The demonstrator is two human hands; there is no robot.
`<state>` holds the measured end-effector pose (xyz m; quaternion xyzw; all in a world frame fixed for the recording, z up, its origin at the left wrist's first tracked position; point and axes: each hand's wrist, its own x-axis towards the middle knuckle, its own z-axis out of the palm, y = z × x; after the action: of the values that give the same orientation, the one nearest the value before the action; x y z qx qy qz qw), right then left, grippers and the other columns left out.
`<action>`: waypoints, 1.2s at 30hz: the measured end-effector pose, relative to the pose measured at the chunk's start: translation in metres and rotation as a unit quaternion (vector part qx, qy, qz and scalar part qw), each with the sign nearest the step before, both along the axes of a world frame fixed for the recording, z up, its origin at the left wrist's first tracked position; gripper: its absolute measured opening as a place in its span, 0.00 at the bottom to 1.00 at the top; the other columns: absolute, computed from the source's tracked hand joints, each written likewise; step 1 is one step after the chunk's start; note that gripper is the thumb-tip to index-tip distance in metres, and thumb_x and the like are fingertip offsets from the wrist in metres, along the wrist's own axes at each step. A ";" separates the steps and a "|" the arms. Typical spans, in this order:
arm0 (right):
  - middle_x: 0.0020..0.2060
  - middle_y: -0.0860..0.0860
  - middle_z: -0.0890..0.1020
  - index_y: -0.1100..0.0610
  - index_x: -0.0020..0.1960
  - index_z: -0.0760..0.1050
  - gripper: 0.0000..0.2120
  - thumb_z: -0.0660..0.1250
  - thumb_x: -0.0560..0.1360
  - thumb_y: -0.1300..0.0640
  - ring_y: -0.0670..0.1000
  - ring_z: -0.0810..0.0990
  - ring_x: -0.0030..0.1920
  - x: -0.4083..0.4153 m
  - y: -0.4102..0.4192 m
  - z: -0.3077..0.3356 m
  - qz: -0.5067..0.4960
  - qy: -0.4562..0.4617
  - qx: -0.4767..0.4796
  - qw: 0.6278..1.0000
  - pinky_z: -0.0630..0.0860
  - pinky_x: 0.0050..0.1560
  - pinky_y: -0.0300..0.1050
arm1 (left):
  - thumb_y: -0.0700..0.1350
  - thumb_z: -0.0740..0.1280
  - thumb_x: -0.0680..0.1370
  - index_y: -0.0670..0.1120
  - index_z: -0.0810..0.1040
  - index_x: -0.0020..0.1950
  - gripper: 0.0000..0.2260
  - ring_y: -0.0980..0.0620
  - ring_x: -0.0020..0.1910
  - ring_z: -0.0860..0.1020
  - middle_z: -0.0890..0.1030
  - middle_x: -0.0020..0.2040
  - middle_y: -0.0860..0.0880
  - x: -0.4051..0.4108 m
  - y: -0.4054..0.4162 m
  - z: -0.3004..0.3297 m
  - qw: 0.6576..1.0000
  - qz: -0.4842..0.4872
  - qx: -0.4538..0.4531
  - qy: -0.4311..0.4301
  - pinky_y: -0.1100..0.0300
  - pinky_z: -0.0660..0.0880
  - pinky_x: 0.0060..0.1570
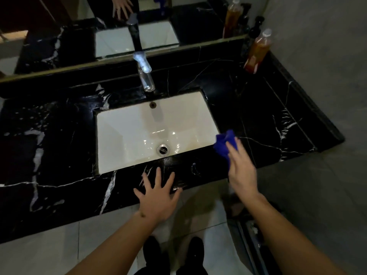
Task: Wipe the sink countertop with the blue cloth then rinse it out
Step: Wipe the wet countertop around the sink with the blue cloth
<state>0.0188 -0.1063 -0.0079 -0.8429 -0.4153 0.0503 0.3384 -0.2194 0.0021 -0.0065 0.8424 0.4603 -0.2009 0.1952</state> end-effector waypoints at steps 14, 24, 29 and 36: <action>0.81 0.53 0.56 0.47 0.81 0.51 0.25 0.52 0.85 0.48 0.51 0.51 0.80 0.106 -0.006 -0.009 0.070 0.042 -0.244 0.966 0.50 0.77 0.45 | 0.71 0.46 0.78 0.69 0.43 0.77 0.29 0.35 0.78 0.35 0.36 0.81 0.52 0.010 0.006 0.004 0.999 0.016 -0.036 0.030 0.26 0.51 0.70; 0.82 0.52 0.48 0.48 0.82 0.43 0.28 0.46 0.84 0.44 0.53 0.42 0.81 0.088 0.012 -0.041 0.007 -0.051 -0.275 0.960 0.41 0.80 0.56 | 0.73 0.47 0.76 0.70 0.41 0.77 0.31 0.35 0.78 0.37 0.36 0.81 0.52 0.006 0.006 -0.001 0.999 -0.009 -0.016 0.040 0.26 0.54 0.69; 0.81 0.55 0.54 0.50 0.82 0.47 0.29 0.43 0.83 0.44 0.56 0.49 0.81 0.007 0.016 -0.042 -0.043 -0.049 -0.247 0.967 0.48 0.79 0.60 | 0.70 0.47 0.78 0.70 0.47 0.77 0.27 0.44 0.80 0.39 0.40 0.82 0.53 -0.011 0.011 0.005 1.000 0.007 -0.001 0.017 0.29 0.55 0.70; 0.78 0.65 0.58 0.47 0.80 0.55 0.29 0.55 0.80 0.46 0.68 0.53 0.78 -0.124 0.090 -0.043 0.055 -0.046 -0.245 0.967 0.48 0.75 0.70 | 0.70 0.45 0.79 0.66 0.42 0.79 0.30 0.40 0.80 0.44 0.44 0.82 0.47 -0.076 0.007 -0.002 0.988 0.114 0.070 0.075 0.35 0.51 0.74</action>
<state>-0.1050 -0.0168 -0.0510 -0.8771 -0.4513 0.1308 0.0990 -0.2957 0.0087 -0.0086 0.7784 0.5796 -0.2075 0.1226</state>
